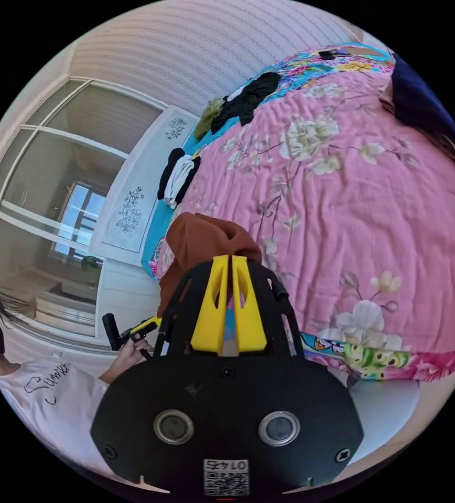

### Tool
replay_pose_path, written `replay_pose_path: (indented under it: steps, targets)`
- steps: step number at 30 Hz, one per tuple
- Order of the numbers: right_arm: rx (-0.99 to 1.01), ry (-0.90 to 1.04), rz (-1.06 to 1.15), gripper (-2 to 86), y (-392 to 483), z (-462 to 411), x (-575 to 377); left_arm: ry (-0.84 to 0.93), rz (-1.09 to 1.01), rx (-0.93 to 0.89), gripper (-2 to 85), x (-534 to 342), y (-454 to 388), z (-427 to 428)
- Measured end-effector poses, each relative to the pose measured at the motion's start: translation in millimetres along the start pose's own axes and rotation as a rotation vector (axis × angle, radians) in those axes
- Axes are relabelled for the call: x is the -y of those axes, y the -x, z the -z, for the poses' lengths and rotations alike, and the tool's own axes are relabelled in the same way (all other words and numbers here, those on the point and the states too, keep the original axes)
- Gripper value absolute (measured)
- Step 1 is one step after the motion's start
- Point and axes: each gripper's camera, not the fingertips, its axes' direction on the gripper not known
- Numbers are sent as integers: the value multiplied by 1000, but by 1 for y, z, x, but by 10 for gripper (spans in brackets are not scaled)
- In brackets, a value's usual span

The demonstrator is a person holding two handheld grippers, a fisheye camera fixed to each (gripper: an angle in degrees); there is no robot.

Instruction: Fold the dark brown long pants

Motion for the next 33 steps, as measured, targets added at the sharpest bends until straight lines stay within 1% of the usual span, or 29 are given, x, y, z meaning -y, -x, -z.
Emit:
replay_pose_path:
  steps: [1,3,5,7,8,10,11,13,14,16,17,19,21,22,24,26,28,31,33]
  targets:
    - [-80,-14,5,0,0,9,-15,-8,17,-3,-10,-2,0,7]
    - [-168,-10,35,1,4,20,-30,-26,56,-22,-10,-4,2,16]
    - [-161,-13,93,5,16,24,-39,-30,67,-18,-10,-5,1,23]
    - [-132,25,276,18,52,11,-45,-29,72,-12,-10,-5,1,27]
    - [-134,44,334,24,63,4,-47,-28,78,-17,-10,-6,2,29]
    - [-142,126,578,68,112,-31,-61,-32,86,-24,-10,-7,4,33]
    - [-129,150,630,86,123,-41,-65,-33,95,-36,-10,-9,7,36]
    - [-27,256,769,145,162,-83,-84,-32,107,-52,-10,-12,12,39]
    - [-21,288,796,157,170,-94,-89,-27,130,-60,-9,-15,17,40]
    - [-75,399,889,179,198,-138,-109,-22,169,-38,-8,-20,25,44]
    - [-91,427,896,188,203,-148,-114,-29,193,7,-7,-23,29,50]
    - [-134,552,902,209,217,-183,-132,-33,196,57,-2,-26,36,59]
    - [-200,644,893,204,218,-206,-143,-34,220,64,17,-28,48,65]
    - [-250,673,898,191,217,-215,-150,-39,241,46,44,-28,58,67]
    - [-297,684,923,177,214,-218,-157,-46,274,6,90,-24,74,68]
    - [-276,704,906,153,211,-215,-157,-71,312,-18,111,-16,90,69]
    - [-252,723,863,100,203,-204,-154,-81,329,-45,124,-7,100,67]
    - [-285,664,843,81,188,-180,-151,-43,353,-53,127,9,116,56]
    - [-230,635,789,75,176,-158,-146,8,397,-138,105,16,131,50]
